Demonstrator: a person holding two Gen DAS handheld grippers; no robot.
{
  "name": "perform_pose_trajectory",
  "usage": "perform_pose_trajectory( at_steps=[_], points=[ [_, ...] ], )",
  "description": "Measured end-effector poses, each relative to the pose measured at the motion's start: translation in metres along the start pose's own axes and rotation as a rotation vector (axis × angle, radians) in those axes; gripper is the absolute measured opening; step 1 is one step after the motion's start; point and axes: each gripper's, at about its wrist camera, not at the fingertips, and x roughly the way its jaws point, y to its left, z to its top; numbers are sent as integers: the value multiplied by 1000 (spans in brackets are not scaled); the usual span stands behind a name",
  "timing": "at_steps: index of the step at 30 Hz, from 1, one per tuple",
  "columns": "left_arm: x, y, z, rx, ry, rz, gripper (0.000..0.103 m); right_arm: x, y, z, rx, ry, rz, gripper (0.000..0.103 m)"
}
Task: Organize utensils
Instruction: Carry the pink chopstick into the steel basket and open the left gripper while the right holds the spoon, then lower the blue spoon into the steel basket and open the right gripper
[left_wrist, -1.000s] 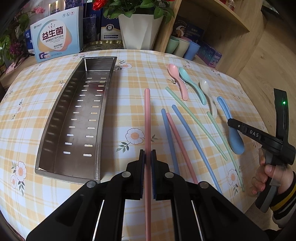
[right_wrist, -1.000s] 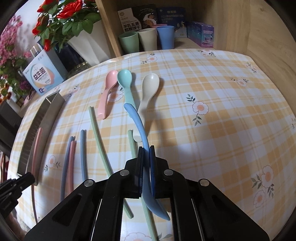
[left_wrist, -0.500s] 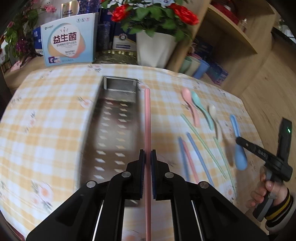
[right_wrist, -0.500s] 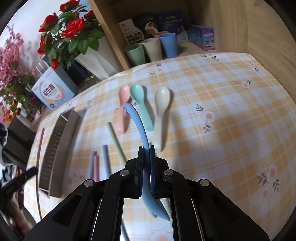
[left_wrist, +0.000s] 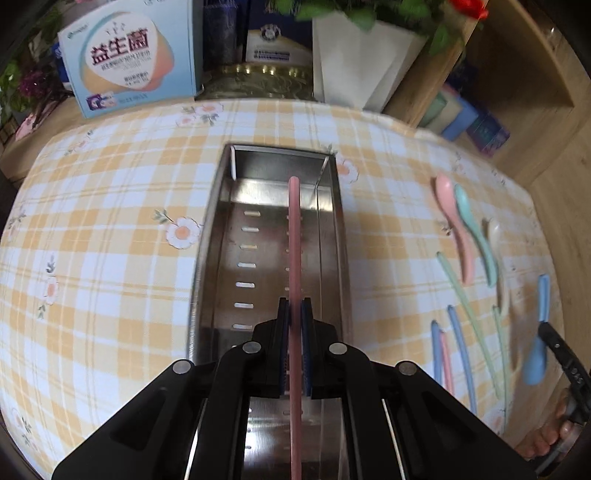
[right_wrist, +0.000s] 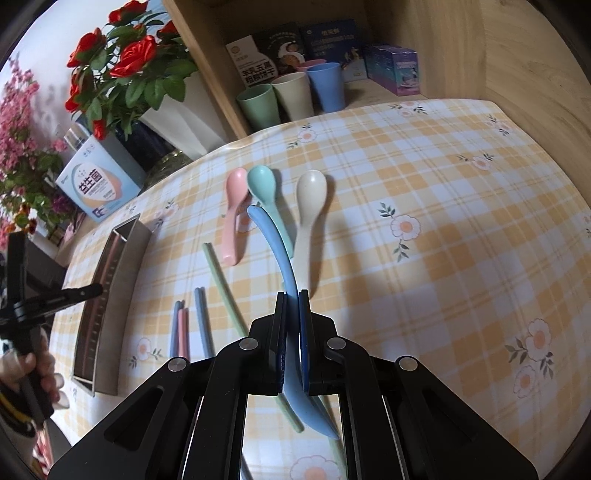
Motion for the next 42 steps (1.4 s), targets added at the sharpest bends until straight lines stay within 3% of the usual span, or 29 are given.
perform_pose_trajectory(
  at_steps=[7, 10, 12, 15, 19, 26, 30, 34, 42],
  points=[
    [16, -1, -2, 17, 35, -22, 7, 3, -1, -1, 7, 16, -5, 6],
    [17, -4, -1, 25, 38, -9, 17, 4, 4, -2, -1, 28, -4, 6],
    [12, -1, 0, 14, 23, -1, 38, 3, 6, -2, -2, 34, -1, 6],
    [-4, 5, 0, 0, -17, -14, 56, 2, 13, 0, -8, 45, 4, 6],
    [-32, 13, -2, 14, -77, -47, 73, 4, 33, 5, -13, 75, 27, 6],
    [-71, 42, -15, 47, -158, 4, 97, 23, 103, 17, -29, 156, 106, 6],
    [-81, 67, -24, 46, -186, 39, 97, 45, 148, 26, 29, 216, 160, 6],
    [-91, 96, -34, 1, -221, 24, 97, 69, 190, 37, 99, 267, 191, 6],
    [-96, 134, -51, -63, -257, 29, 97, 109, 250, 50, 160, 317, 168, 6]
  ],
)
